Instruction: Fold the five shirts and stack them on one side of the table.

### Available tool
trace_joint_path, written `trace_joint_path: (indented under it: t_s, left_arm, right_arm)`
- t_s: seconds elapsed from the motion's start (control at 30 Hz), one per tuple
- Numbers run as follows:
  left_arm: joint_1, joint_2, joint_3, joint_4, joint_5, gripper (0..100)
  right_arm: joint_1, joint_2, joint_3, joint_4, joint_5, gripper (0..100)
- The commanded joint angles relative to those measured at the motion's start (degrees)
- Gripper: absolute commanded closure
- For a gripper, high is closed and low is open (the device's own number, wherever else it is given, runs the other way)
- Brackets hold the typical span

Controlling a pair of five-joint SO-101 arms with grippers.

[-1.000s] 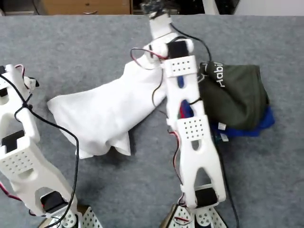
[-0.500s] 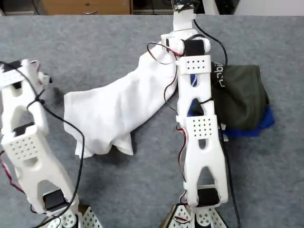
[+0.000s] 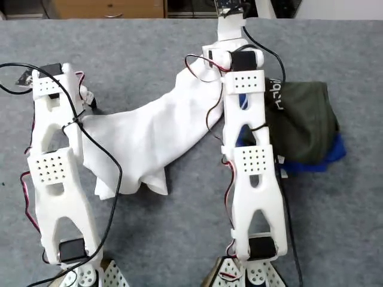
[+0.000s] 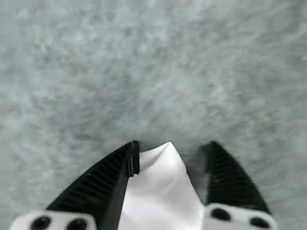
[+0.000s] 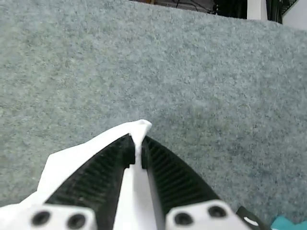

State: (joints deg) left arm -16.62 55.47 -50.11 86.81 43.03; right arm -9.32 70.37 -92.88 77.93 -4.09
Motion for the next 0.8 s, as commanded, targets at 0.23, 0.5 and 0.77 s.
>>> trace_joint_path:
  t_s: [0.23,0.5,0.77]
  left_arm:
    - [-0.97,0.04,-2.99,1.76,0.26,89]
    - [-0.79,0.22,-14.24,13.63,0.0,77]
    - [1.05,0.66,-15.21,13.98,0.0,75]
  right_arm:
    - [0.84,-0.48,-2.68,-1.23,-0.53,99.4]
    - [0.84,-0.57,-2.68,-1.23,-0.53,99.4]
    - [0.84,-1.54,-2.68,-1.05,-0.53,99.4]
